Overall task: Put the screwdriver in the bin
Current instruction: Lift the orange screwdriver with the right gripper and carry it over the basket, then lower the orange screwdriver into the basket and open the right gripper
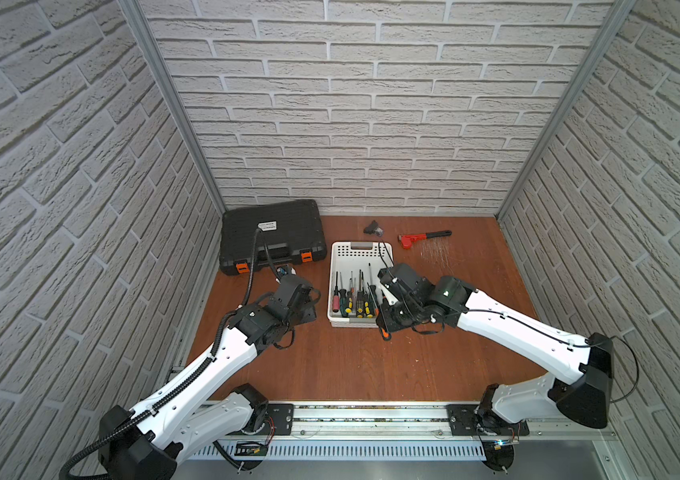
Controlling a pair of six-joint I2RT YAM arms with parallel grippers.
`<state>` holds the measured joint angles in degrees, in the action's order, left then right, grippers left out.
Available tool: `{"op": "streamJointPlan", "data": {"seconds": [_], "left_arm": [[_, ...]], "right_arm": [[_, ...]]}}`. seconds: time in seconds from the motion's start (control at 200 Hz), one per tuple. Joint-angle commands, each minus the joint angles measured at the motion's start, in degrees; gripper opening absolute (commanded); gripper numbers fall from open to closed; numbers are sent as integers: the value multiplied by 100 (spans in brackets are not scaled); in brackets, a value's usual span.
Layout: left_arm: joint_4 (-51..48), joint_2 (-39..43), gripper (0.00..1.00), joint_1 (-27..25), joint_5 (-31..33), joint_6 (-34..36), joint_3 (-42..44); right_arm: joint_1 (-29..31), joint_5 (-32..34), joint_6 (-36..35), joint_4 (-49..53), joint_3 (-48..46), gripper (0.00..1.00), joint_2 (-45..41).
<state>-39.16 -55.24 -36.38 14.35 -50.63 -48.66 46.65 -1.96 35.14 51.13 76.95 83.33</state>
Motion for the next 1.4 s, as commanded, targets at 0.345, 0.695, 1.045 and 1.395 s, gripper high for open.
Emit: {"op": "streamJointPlan", "data": {"seconds": [0.345,0.695,1.045,1.395], "left_arm": [[83,277,49,77,158,-107,335],[110,560,50,129,191,-181,622],[178,626,51,228,166,-40,716],[312,629,51,324,138,36,748]], "right_arm": [[-813,162,-187,-1054,376,11,1330],[-895,605,-93,-849,640,10,2103],[-946,886,118,-754,571,10,2388],[-1005,995,156,-631,620,10,2604]]}}
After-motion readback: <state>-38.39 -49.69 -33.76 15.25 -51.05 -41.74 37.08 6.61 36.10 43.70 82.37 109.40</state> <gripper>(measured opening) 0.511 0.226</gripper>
